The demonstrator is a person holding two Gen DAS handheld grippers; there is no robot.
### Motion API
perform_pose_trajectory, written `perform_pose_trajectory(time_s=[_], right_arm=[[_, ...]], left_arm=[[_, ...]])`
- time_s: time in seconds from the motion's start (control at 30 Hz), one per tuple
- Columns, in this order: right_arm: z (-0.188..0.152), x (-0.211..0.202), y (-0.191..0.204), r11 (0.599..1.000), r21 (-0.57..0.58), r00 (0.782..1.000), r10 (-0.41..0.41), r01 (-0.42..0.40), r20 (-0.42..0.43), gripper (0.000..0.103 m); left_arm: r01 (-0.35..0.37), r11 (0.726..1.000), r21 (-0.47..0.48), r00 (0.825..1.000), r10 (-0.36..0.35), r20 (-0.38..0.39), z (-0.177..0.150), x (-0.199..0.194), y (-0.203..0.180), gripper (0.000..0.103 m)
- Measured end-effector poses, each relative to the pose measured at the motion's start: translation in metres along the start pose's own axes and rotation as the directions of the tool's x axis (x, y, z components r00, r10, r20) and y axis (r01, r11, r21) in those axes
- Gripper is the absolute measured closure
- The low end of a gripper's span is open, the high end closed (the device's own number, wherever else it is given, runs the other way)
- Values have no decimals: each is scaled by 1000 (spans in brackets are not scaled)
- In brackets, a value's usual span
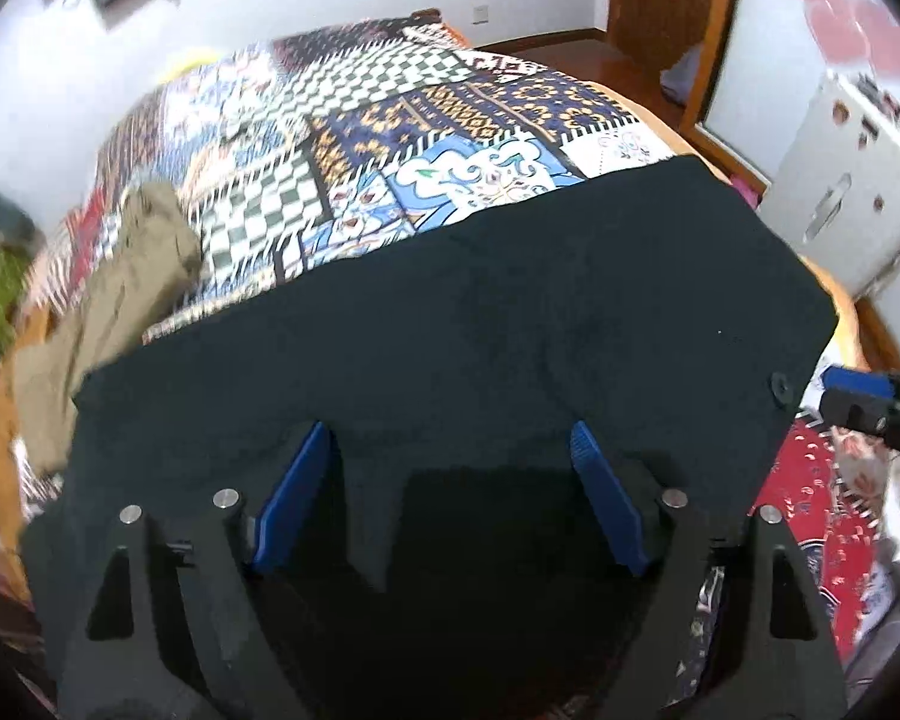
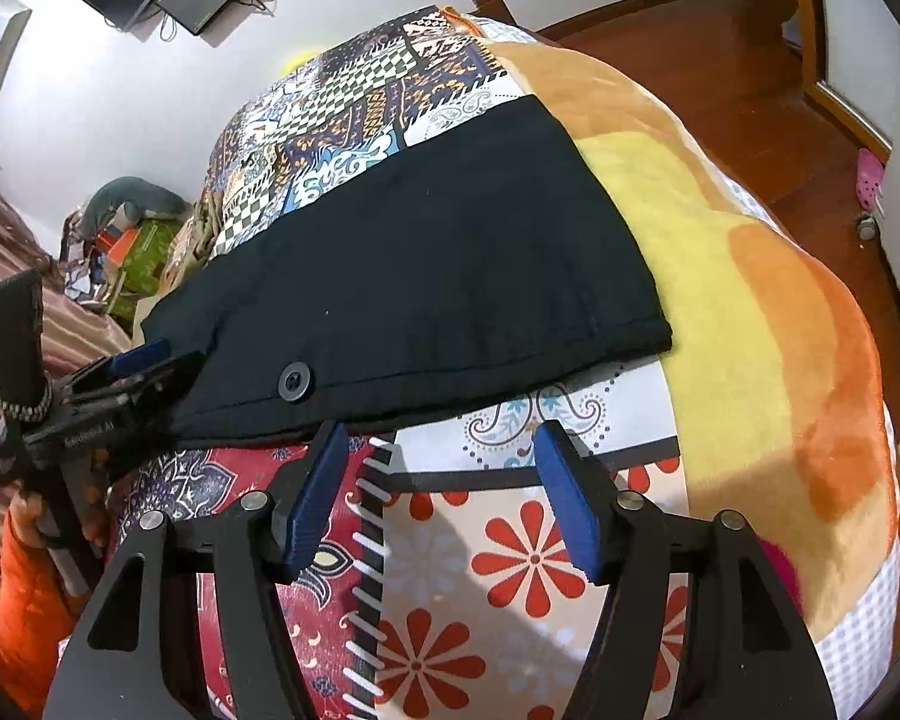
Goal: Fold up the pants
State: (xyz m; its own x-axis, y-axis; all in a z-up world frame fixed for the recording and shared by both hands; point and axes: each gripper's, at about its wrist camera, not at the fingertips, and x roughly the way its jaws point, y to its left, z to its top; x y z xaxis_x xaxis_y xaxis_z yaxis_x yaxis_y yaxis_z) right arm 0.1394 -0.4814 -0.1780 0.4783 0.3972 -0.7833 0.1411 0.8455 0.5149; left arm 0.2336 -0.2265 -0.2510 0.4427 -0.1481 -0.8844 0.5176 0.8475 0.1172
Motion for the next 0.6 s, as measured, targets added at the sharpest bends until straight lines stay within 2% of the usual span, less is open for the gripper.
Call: perform_pose_trajectory(time_s=[0.07, 0.27, 0.37, 0.6], right_arm=[[1, 0, -1, 1000, 7, 1000, -1, 1, 6, 42], [5, 2, -8, 998, 51, 999, 25, -27, 38, 42], [9, 2, -11, 997, 70, 998, 31, -35, 54, 42], [12, 4, -16, 993, 98, 994, 61, -70, 96, 40]], left_arm=[[33, 999, 10, 999, -33, -14, 4, 5, -4, 21], [24, 999, 34, 1000, -24, -15, 14, 11, -13, 20], [37, 999, 13, 999, -37, 15, 11, 0, -6, 21], [-3, 999, -32, 999, 5, 51, -8, -30, 26, 21]])
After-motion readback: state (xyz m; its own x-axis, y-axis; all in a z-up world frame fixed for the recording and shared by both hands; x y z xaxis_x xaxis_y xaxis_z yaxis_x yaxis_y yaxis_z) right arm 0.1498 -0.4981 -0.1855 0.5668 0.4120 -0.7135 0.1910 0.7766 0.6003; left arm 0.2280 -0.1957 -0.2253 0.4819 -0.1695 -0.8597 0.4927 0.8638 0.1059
